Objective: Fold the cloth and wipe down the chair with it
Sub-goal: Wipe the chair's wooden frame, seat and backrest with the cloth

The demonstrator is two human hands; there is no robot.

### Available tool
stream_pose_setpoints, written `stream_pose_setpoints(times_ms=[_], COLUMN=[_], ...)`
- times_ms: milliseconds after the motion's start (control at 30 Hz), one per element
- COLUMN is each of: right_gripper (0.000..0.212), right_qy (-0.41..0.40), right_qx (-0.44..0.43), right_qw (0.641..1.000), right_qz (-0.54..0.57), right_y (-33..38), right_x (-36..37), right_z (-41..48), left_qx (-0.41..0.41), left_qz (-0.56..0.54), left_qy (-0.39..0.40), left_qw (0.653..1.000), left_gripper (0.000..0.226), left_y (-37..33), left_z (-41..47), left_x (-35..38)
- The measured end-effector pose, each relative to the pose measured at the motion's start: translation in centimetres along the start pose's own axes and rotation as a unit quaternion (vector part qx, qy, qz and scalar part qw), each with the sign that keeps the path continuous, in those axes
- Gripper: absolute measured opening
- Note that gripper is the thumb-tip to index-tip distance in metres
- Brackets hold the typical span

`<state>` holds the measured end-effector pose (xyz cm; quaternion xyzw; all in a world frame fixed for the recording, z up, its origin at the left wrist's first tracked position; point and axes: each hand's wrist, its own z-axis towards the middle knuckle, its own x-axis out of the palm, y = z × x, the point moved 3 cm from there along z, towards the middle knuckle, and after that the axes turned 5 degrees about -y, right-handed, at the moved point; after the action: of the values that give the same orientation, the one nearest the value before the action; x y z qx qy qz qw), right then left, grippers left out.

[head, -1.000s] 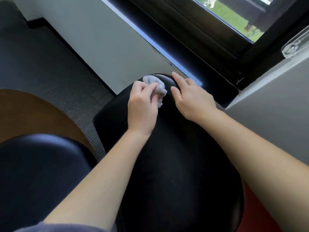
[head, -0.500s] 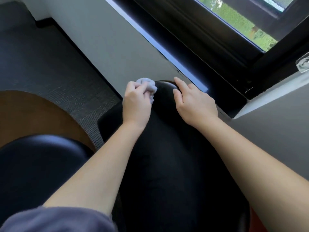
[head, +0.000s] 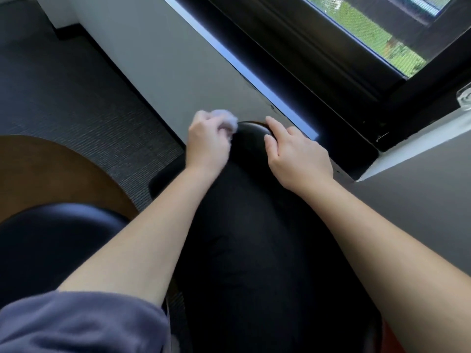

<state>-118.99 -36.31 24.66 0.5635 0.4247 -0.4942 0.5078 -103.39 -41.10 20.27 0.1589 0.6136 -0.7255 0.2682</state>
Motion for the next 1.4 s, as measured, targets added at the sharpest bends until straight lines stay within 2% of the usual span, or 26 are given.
stream_pose_setpoints(times_ms=[67, 100, 200, 233, 333, 367, 467, 500, 633, 767, 933, 1033, 1067, 1233, 1267, 1333, 1400], right_gripper=[0.046, 0.046, 0.045, 0.044, 0.044, 0.044, 0.043, 0.043, 0.042, 0.041, 0.042, 0.043, 0.043, 0.044, 0.044, 0.044, 0.044], right_qy=[0.011, 0.021, 0.037, 0.037, 0.042, 0.052, 0.083, 0.088, 0.074, 0.058, 0.058, 0.052, 0.047, 0.030, 0.029, 0.033, 0.032], right_qx=[0.004, 0.007, 0.017, 0.016, 0.011, 0.010, 0.014, 0.019, 0.044, 0.060, 0.060, 0.053, 0.049, 0.045, 0.045, 0.044, 0.044], right_qw=[1.000, 1.000, 0.995, 0.994, 0.990, 0.988, 0.982, 0.980, 0.971, 0.971, 0.969, 0.969, 0.969, 0.962, 0.961, 0.959, 0.959], right_qz=[0.009, 0.022, 0.086, 0.103, 0.135, 0.144, 0.171, 0.180, 0.223, 0.225, 0.233, 0.234, 0.236, 0.267, 0.272, 0.279, 0.279], right_y=[-0.1, -0.2, -0.8, -1.0, -1.2, -1.4, -2.3, -2.7, -3.4, -3.4, -4.0, -4.8, -5.0, -5.7, -5.9, -6.0, -6.2], right_x=[-0.1, -0.2, -0.3, -0.4, -0.7, -0.8, -1.1, -1.1, -1.1, -1.2, -1.4, -1.2, -1.1, -1.2, -1.3, -1.3, -1.3], right_z=[0.1, 0.1, 0.3, 0.3, 0.2, 0.1, -0.7, -1.1, -1.6, -1.7, -3.0, -4.6, -5.1, -6.6, -6.9, -7.5, -8.2], left_qx=[0.080, 0.090, 0.014, 0.016, 0.119, 0.129, 0.087, 0.098, 0.209, 0.095, 0.185, 0.095, 0.082, 0.210, 0.203, 0.139, 0.102], left_qz=[-0.021, -0.018, -0.015, -0.021, -0.011, -0.011, -0.013, -0.018, -0.001, -0.042, -0.041, -0.042, -0.046, -0.050, -0.045, -0.046, -0.061], left_qy=[0.030, 0.026, -0.008, -0.008, 0.023, 0.019, -0.028, -0.028, 0.037, -0.050, 0.047, -0.023, -0.025, 0.098, 0.091, 0.028, 0.011], left_qw=[0.996, 0.995, 1.000, 1.000, 0.993, 0.991, 0.996, 0.995, 0.977, 0.993, 0.981, 0.994, 0.995, 0.971, 0.974, 0.989, 0.993], left_gripper=[0.019, 0.019, 0.025, 0.025, 0.017, 0.017, 0.017, 0.016, 0.015, 0.017, 0.016, 0.015, 0.014, 0.016, 0.016, 0.017, 0.017], left_y=[-2.0, -2.0, -0.3, -0.5, -1.9, -1.6, -1.1, -1.5, -2.9, -3.4, -5.7, -4.6, -4.8, -6.2, -5.8, -5.1, -5.4], left_z=[-0.8, -0.6, 0.8, 0.5, -1.8, -1.9, -1.6, -2.3, -5.7, -5.3, -10.2, -7.8, -8.1, -14.4, -14.1, -12.8, -13.5], left_x=[0.2, 0.1, -0.4, -0.4, -0.1, -0.2, -0.5, -0.6, -0.8, -0.2, -0.4, -0.4, -0.3, -0.8, -0.9, -0.7, -0.4])
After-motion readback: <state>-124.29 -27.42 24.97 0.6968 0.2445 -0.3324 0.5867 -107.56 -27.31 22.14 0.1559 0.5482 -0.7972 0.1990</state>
